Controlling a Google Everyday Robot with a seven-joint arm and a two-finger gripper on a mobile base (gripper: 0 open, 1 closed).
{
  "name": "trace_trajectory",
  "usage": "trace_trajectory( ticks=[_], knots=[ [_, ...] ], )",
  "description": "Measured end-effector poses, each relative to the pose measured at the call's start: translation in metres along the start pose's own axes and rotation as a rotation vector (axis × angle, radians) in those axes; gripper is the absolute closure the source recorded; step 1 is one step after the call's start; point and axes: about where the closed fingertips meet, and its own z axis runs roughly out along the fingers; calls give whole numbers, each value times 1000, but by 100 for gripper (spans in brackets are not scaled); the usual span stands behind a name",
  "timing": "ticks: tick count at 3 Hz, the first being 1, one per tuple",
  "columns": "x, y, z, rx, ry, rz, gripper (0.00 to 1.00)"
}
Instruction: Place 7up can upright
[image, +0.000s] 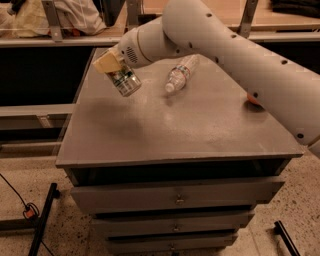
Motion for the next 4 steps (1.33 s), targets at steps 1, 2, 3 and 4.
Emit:
trace_trajectory(
  ticks=[1,2,3,4],
  knots=[
    [-2,-8,-6,-59,-161,9,100],
    [-4,0,-3,-78,-179,-30,100],
    [-4,-1,-3,-76,-175,-25,100],
    [-7,2,-9,-113,-266,11,100]
  ],
)
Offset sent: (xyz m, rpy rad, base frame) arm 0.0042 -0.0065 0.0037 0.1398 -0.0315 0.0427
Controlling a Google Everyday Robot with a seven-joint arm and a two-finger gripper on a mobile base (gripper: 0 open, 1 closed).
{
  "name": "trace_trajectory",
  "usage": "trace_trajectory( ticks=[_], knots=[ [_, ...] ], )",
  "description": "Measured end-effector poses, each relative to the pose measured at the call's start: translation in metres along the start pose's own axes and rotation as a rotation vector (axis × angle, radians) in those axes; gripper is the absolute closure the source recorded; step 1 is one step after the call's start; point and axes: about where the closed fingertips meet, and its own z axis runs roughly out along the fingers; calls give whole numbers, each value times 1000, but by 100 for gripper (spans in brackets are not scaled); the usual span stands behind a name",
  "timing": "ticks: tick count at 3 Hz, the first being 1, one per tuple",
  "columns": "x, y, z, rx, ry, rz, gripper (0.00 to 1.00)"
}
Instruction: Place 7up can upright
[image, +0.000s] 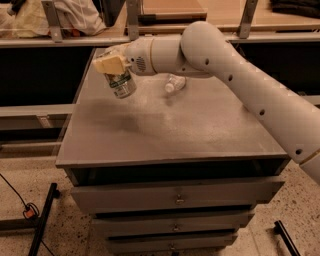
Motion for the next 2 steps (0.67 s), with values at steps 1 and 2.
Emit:
trace_trajectory(
  ticks=[1,2],
  knots=[
    [-12,10,-21,-39,-119,41,100],
    [-20,21,-41,-51,-152,58,100]
  ],
)
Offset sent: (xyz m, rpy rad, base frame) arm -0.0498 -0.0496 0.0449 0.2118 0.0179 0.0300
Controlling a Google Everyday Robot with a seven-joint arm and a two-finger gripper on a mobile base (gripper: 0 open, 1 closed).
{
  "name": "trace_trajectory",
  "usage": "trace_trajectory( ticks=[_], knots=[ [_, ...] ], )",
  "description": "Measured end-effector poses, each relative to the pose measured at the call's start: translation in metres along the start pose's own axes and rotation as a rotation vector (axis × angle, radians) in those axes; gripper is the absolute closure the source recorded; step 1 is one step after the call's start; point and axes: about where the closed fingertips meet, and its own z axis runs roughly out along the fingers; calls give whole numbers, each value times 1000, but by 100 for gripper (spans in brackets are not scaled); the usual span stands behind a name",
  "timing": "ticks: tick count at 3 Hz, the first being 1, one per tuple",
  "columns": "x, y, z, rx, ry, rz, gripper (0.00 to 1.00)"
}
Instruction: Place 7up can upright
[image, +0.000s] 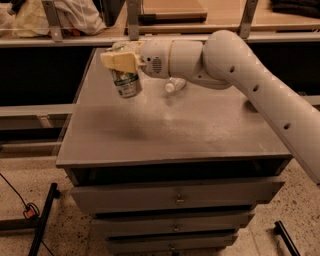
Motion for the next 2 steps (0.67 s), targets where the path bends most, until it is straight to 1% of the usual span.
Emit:
trace_trajectory(
  ticks=[1,2],
  knots=[
    [-10,17,-20,8,-1,-1,100],
    [-16,45,-43,11,30,-61,100]
  ],
)
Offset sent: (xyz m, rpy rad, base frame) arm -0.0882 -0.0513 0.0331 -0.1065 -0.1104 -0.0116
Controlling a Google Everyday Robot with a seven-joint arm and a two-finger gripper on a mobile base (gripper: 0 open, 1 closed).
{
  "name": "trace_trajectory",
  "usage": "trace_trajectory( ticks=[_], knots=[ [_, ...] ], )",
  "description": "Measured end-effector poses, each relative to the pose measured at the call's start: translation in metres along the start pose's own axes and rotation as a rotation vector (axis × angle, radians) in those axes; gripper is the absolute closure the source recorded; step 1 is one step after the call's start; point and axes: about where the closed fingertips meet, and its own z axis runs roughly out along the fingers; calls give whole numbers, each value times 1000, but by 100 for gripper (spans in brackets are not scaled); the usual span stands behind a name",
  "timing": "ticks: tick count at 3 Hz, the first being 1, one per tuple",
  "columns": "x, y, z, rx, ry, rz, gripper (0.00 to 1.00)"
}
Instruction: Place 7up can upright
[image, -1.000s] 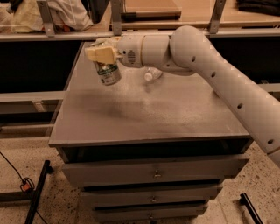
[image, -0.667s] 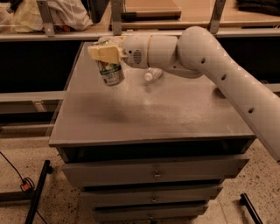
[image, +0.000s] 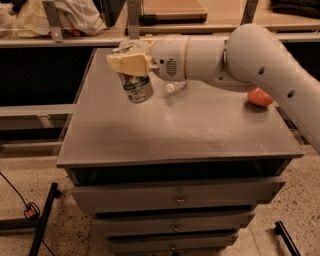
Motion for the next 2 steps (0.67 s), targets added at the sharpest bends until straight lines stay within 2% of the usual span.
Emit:
trace_trajectory(
  ticks=[1,2],
  knots=[
    [12,22,-19,0,16,-67,100],
    [36,35,-28,-2,15,-88,100]
  ],
)
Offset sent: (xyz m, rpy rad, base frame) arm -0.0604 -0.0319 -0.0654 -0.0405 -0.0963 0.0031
